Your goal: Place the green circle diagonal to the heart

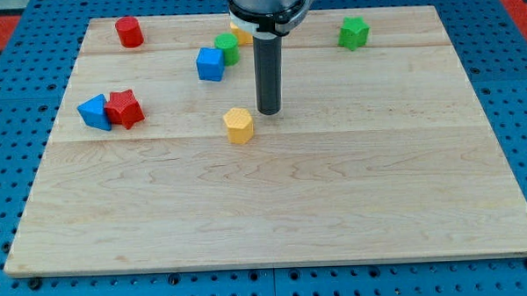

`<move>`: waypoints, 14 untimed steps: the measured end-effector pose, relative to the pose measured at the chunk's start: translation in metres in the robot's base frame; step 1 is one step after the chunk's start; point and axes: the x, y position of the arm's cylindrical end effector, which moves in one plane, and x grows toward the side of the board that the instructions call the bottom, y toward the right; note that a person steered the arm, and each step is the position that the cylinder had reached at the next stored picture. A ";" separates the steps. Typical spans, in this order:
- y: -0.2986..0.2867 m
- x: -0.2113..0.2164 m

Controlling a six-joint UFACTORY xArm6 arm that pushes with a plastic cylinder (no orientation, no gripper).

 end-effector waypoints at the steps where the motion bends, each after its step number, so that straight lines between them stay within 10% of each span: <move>1: -0.001 -0.007; 4: 0.010 -0.106; 6: -0.090 -0.022; 8: -0.147 -0.108; 14: -0.015 -0.145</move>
